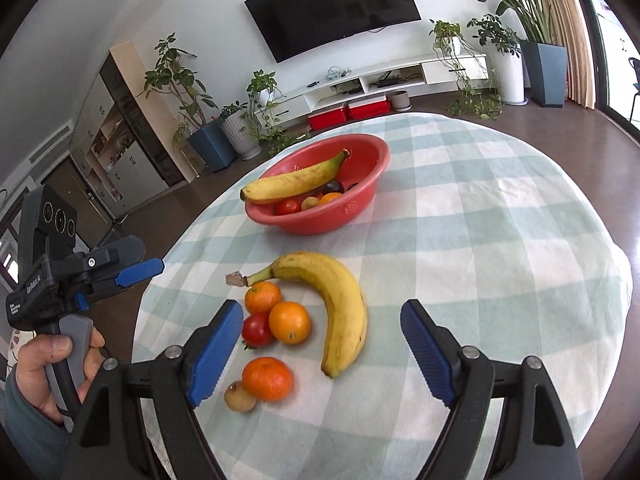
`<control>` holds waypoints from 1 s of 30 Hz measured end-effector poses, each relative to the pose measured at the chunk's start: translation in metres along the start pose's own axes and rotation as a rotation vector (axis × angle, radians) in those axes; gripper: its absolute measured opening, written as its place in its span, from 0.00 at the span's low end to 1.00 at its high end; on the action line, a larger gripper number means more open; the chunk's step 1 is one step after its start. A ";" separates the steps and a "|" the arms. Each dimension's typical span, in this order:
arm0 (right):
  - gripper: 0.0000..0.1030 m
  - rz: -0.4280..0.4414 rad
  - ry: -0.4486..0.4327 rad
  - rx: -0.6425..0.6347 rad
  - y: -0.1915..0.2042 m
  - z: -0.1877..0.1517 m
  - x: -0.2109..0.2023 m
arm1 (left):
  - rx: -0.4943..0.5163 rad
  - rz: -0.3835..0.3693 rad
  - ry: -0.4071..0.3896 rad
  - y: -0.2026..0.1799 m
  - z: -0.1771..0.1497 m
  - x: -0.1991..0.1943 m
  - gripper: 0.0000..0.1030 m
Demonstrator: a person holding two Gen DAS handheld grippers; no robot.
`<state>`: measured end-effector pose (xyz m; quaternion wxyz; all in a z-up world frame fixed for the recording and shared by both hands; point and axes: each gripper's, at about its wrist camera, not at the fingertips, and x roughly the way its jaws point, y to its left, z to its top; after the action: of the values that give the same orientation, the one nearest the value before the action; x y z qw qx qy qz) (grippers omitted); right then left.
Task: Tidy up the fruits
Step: 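Withdraw both open tools from the bowl toward the remaining fruit, then grasp the small brown round fruit with the left tool while right tool approaches an orange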
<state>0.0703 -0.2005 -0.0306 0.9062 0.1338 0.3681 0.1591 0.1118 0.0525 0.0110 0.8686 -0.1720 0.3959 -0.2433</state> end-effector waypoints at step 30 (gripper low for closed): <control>0.69 -0.013 0.060 -0.012 0.003 -0.024 0.009 | 0.521 0.096 0.339 -0.056 -0.082 0.076 0.46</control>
<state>0.0589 -0.1913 -0.0523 0.8967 0.1212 0.3947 0.1596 0.0753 -0.0441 -0.0590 0.8156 0.1185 0.4670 -0.3203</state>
